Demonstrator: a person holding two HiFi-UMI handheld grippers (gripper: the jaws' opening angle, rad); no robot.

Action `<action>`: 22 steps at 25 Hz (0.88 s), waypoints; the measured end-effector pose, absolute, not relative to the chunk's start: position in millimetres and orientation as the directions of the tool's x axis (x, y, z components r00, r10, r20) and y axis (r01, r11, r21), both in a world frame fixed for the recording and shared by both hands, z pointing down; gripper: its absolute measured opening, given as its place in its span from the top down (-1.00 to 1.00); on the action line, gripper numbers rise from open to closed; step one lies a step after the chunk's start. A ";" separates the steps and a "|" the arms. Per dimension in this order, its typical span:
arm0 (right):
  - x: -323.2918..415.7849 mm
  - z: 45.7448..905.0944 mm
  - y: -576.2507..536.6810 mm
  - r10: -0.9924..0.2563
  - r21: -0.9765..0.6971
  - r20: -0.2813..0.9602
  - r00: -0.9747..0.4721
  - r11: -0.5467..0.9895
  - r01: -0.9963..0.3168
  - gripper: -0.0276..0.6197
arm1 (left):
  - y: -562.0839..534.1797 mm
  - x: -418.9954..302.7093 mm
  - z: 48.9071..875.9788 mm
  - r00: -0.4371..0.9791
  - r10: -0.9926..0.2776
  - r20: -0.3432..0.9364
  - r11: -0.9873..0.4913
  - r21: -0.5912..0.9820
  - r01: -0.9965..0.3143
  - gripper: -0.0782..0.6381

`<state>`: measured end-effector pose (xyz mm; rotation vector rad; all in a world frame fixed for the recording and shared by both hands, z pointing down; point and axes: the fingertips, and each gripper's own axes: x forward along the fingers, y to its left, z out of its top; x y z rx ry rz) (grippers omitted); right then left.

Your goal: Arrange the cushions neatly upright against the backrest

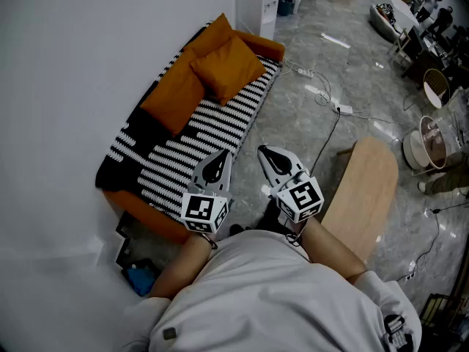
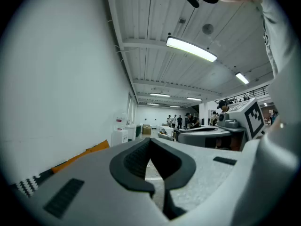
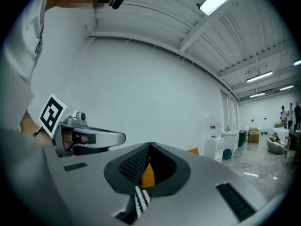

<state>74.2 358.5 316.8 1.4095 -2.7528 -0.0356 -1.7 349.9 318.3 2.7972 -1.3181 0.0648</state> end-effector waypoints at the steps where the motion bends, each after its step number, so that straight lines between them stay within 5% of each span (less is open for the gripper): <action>1: 73.9 317.4 355.7 -0.811 0.043 0.033 -0.584 0.585 -0.810 0.84 | 347.0 -2.1 318.9 0.636 -0.769 0.059 -0.636 0.027 -0.772 0.76; 22: 190.0 338.1 280.9 -0.806 0.017 0.051 -0.589 0.590 -0.807 0.83 | 254.1 108.2 334.6 0.639 -0.763 0.101 -0.638 0.038 -0.769 0.76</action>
